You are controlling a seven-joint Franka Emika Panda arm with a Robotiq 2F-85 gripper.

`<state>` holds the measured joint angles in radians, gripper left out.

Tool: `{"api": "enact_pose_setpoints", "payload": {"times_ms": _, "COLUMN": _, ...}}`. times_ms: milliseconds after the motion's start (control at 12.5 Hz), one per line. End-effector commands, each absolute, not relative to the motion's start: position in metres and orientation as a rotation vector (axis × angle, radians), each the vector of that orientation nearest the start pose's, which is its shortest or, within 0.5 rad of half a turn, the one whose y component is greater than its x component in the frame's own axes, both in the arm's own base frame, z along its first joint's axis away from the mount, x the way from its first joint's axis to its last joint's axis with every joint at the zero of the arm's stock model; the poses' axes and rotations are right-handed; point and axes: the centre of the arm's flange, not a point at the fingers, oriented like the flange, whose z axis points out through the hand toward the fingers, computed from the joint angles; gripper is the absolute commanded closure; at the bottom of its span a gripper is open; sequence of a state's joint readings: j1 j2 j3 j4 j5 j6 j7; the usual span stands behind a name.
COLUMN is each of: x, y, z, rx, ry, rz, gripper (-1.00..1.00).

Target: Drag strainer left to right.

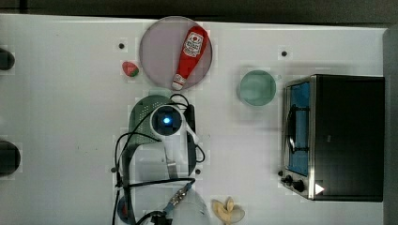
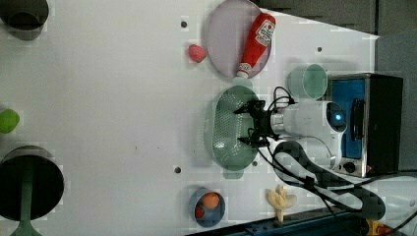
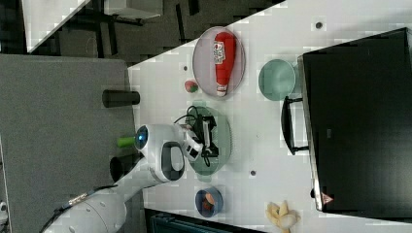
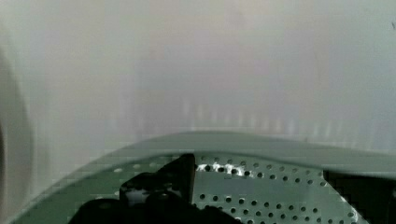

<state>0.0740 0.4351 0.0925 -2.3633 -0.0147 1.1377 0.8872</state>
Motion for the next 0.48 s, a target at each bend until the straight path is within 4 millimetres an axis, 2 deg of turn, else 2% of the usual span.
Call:
{"api": "enact_pose_setpoints", "payload": {"times_ms": 80, "x": 0.498, "y": 0.026, "z": 0.157, "rx": -2.376, "ry": 2.111, "rz": 0.066, "gripper": -1.00}}
{"api": "enact_pose_setpoints", "payload": {"times_ms": 480, "x": 0.498, "y": -0.024, "z": 0.159, "rx": -2.385, "ry": 2.124, "rz": 0.029, "gripper": -1.00}}
